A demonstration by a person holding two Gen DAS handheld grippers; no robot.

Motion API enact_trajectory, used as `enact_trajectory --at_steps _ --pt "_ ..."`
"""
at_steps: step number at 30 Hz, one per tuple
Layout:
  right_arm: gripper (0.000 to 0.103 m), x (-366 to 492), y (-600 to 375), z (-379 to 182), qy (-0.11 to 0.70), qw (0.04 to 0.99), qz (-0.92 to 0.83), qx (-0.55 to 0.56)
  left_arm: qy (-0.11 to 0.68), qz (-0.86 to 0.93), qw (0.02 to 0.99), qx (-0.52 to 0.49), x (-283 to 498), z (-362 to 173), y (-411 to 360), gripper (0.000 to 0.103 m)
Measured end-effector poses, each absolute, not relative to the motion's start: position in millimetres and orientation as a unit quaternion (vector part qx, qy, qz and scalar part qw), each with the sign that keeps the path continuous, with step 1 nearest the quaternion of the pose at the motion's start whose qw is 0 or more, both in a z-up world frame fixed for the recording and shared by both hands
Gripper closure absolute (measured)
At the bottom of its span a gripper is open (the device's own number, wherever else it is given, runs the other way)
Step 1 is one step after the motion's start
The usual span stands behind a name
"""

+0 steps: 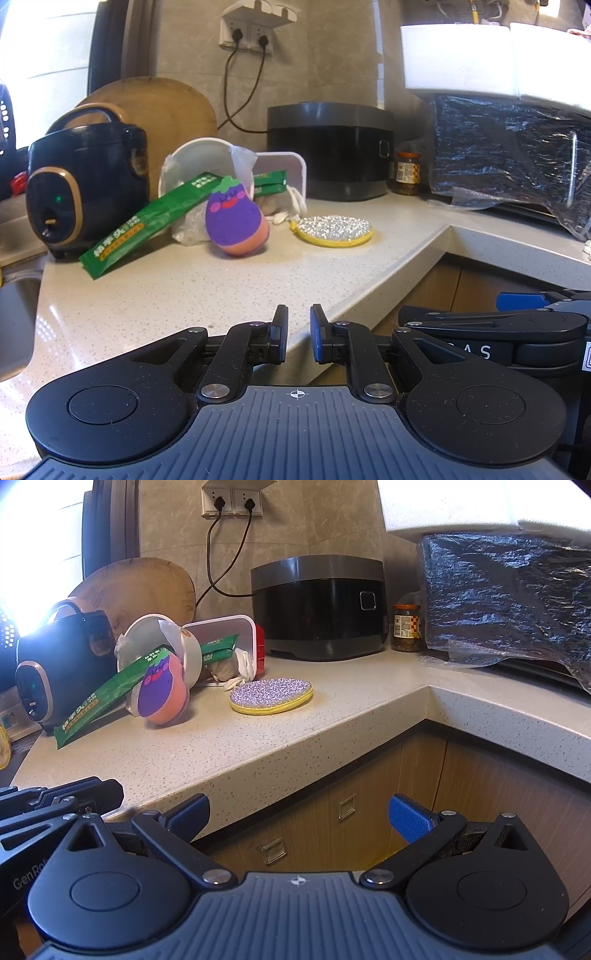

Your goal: Collect trash

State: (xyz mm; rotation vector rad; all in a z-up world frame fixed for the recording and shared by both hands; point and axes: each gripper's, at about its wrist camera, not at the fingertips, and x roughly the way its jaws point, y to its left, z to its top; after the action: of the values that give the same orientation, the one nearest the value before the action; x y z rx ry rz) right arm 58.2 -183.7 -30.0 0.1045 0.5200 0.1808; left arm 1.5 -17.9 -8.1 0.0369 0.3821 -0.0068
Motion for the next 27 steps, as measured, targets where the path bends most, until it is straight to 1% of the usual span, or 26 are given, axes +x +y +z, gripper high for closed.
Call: enact_trajectory --at_steps 27 --pt "0.0 58.9 -181.9 -33.2 0.262 0.96 0.089 0.051 0.195 0.001 0.981 0.013 1.3 -7.4 -14.1 0.087"
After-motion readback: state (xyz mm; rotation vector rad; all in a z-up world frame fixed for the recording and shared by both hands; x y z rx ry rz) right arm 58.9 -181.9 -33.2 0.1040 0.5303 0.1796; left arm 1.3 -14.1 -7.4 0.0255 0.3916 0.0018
